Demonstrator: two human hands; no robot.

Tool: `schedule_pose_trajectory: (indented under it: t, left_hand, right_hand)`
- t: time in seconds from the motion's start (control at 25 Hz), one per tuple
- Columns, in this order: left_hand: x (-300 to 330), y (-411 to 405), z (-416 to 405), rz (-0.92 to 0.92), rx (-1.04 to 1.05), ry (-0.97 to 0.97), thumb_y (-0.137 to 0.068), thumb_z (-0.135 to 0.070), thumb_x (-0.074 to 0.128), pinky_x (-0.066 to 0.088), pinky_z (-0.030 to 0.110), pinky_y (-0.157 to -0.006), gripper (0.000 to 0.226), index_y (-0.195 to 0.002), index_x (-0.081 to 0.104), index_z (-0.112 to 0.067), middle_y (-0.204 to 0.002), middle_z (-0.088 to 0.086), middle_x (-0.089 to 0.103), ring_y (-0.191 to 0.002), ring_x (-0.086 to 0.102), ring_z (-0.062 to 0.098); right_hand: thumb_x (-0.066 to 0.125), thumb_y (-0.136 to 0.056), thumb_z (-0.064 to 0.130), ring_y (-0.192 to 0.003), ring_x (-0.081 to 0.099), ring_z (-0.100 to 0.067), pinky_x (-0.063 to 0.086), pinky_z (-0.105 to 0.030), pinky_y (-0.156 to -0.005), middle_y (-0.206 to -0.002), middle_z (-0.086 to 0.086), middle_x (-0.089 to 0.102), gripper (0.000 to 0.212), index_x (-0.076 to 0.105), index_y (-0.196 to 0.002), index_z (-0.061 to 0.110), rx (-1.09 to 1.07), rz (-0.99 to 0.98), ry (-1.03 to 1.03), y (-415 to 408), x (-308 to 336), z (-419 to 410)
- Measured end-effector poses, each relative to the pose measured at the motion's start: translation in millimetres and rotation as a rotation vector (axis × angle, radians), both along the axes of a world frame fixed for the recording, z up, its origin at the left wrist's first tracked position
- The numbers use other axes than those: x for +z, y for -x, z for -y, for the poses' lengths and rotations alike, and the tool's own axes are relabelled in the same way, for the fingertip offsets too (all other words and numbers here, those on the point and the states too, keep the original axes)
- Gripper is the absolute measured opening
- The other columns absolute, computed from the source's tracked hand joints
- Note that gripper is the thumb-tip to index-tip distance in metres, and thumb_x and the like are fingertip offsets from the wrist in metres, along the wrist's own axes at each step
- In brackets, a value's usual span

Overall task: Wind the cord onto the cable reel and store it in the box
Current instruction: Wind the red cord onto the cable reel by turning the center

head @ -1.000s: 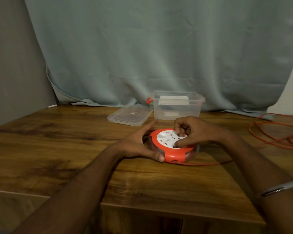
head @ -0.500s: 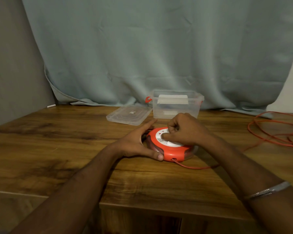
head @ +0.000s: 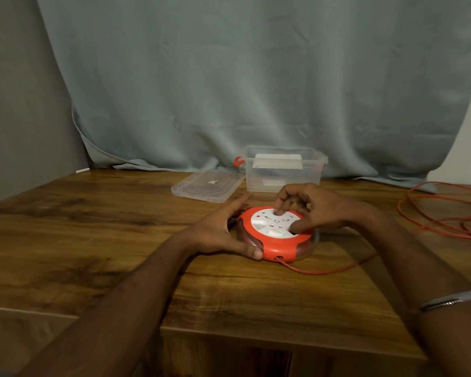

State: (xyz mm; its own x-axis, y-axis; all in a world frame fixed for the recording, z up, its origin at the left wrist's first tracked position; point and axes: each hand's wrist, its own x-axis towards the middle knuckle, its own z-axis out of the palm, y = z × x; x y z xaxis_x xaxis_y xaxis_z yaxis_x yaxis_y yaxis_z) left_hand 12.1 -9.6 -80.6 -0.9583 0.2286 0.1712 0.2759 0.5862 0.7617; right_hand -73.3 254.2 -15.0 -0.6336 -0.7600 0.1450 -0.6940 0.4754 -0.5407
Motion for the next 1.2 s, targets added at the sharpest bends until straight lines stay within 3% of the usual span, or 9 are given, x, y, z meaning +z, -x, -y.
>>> schedule_pose_trajectory:
  t: [0.16,0.28,0.48,0.72,0.84,0.96,1.04,1.12,1.2]
  left_hand:
    - [2.1,-1.9,-1.4,0.008,-0.005,-0.003,-0.063,-0.032,0.103,0.037,0.018,-0.117,0.137,-0.168,0.014,-0.04,-0.164,-0.012,0.038,-0.148,0.039,0.004]
    - [2.9,-1.9,-1.5,-0.006,0.0,0.002,-0.063,-0.034,0.103,0.037,0.026,-0.121,0.137,-0.168,0.015,-0.042,-0.166,-0.01,0.037,-0.15,0.039,0.007]
    - [2.1,-1.5,-0.9,-0.016,-0.002,0.009,-0.062,-0.04,0.103,0.037,0.029,-0.122,0.137,-0.167,0.015,-0.045,-0.165,-0.011,0.037,-0.149,0.04,0.006]
    - [0.9,-0.8,-1.2,-0.012,-0.016,-0.006,-0.058,-0.045,0.103,0.036,0.032,-0.124,0.14,-0.167,0.014,-0.046,-0.167,-0.011,0.037,-0.149,0.039,0.004]
    - [-1.0,0.6,-0.7,-0.01,-0.021,-0.007,-0.056,-0.047,0.103,0.037,0.035,-0.125,0.141,-0.167,0.015,-0.046,-0.166,-0.012,0.039,-0.15,0.04,0.004]
    - [-0.5,0.5,-0.6,-0.01,-0.016,-0.007,-0.057,-0.043,0.104,0.036,0.032,-0.125,0.141,-0.167,0.016,-0.043,-0.165,-0.012,0.04,-0.148,0.041,0.001]
    - [-0.6,0.0,-1.1,-0.01,-0.011,-0.003,-0.058,-0.04,0.104,0.036,0.028,-0.124,0.14,-0.167,0.016,-0.042,-0.164,-0.013,0.041,-0.148,0.041,0.001]
    - [-0.1,-0.2,-1.1,0.001,-0.006,-0.008,-0.061,-0.035,0.104,0.036,0.025,-0.123,0.138,-0.168,0.016,-0.041,-0.163,-0.014,0.041,-0.148,0.041,0.002]
    - [0.3,0.0,-1.1,0.003,-0.008,-0.005,-0.06,-0.037,0.104,0.036,0.028,-0.123,0.139,-0.167,0.016,-0.043,-0.164,-0.013,0.04,-0.149,0.04,0.004]
  right_hand:
    - [0.095,-0.074,0.021,-0.078,0.062,-0.012,0.047,-0.022,-0.063,-0.095,-0.001,0.075,0.041,0.067,-0.105,0.02,-0.041,-0.014,-0.004,-4.3,-1.2,4.6]
    - [0.091,-0.075,0.032,-0.066,0.055,-0.005,0.045,-0.027,-0.062,-0.075,0.006,0.065,0.028,0.069,-0.084,0.018,-0.035,-0.094,-0.041,-6.6,-7.1,10.9]
    - [0.07,-0.064,0.063,-0.052,0.046,-0.01,0.04,-0.037,-0.058,-0.05,0.007,0.048,0.05,0.049,-0.054,0.019,-0.118,-0.282,-0.107,-14.5,-10.4,20.1]
    - [0.074,-0.085,0.043,-0.04,0.037,-0.015,0.036,-0.044,-0.049,-0.038,-0.001,0.038,0.061,0.044,-0.04,0.014,-0.068,-0.398,-0.043,-14.9,-16.1,30.7]
    - [0.075,-0.084,0.034,-0.045,0.042,-0.01,0.043,-0.046,-0.054,-0.045,-0.001,0.046,0.049,0.049,-0.047,0.016,-0.027,-0.366,0.007,-13.5,-16.0,30.6]
    - [0.078,-0.075,0.019,-0.058,0.052,-0.005,0.046,-0.036,-0.059,-0.061,0.014,0.062,0.013,0.067,-0.069,0.025,0.003,-0.261,0.066,-14.4,-8.0,24.0]
    - [0.077,-0.073,0.013,-0.062,0.052,-0.009,0.042,-0.034,-0.059,-0.068,0.008,0.064,0.02,0.073,-0.089,0.025,0.001,-0.17,0.05,-13.7,-2.2,17.6]
    - [0.075,-0.069,0.019,-0.067,0.052,-0.015,0.041,-0.035,-0.06,-0.081,-0.01,0.067,0.033,0.074,-0.101,0.028,0.01,-0.081,0.007,-6.3,0.0,8.9]
    - [0.077,-0.07,0.022,-0.073,0.055,-0.015,0.043,-0.032,-0.063,-0.096,-0.01,0.071,0.04,0.074,-0.109,0.032,0.014,-0.04,-0.046,-0.8,0.3,1.0]
